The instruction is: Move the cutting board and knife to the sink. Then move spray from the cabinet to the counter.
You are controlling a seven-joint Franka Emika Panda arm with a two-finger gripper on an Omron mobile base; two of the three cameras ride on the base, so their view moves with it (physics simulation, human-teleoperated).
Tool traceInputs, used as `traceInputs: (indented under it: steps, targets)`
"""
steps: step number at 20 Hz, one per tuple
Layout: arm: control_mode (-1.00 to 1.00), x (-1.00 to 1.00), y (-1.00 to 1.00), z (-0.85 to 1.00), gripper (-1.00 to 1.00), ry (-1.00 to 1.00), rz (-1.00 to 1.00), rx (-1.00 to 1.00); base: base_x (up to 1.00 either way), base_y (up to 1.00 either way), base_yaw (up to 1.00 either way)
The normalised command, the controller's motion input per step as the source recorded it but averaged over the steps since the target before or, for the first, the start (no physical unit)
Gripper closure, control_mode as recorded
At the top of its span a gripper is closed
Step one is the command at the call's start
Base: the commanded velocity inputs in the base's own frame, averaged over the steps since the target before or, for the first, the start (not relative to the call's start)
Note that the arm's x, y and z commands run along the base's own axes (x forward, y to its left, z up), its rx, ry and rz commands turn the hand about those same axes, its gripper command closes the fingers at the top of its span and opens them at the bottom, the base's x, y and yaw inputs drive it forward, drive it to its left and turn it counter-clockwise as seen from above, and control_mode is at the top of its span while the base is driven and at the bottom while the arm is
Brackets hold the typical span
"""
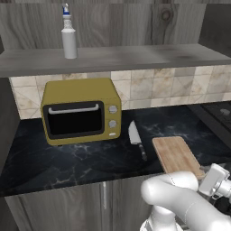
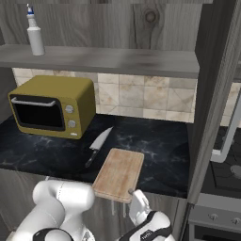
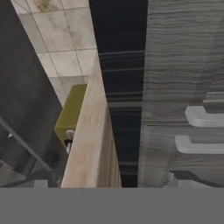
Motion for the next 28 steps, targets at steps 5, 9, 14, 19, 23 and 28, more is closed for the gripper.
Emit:
traceInputs:
  steps: [5,9,14,19,23,28]
  targets:
    - [-1.0,0.02,0.09,0.0,-1.0,-0.07,0.0,0.0,0.0,0.0,0.0]
    - [-1.0,0.01,0.11,0.0,-1.0,-0.06,0.0,0.0,0.0,0.0,0.0]
    - [-1.0,0.0,0.06,0.0,-1.0,-0.05,0.0,-0.01,0.0,0.0,0.0]
    - [-1.0,0.0,0.03,0.0,-1.0,-0.01,0.0,-0.03,0.0,0.0,0.0]
    - [-1.0,0.0,0.02,0.01,1.0,0.0,0.0,-0.03,0.0,0.0,0.0]
    - [-1.0,-0.02,0.03,0.07,1.0,0.01,0.0,-0.03,0.0,0.0,0.0]
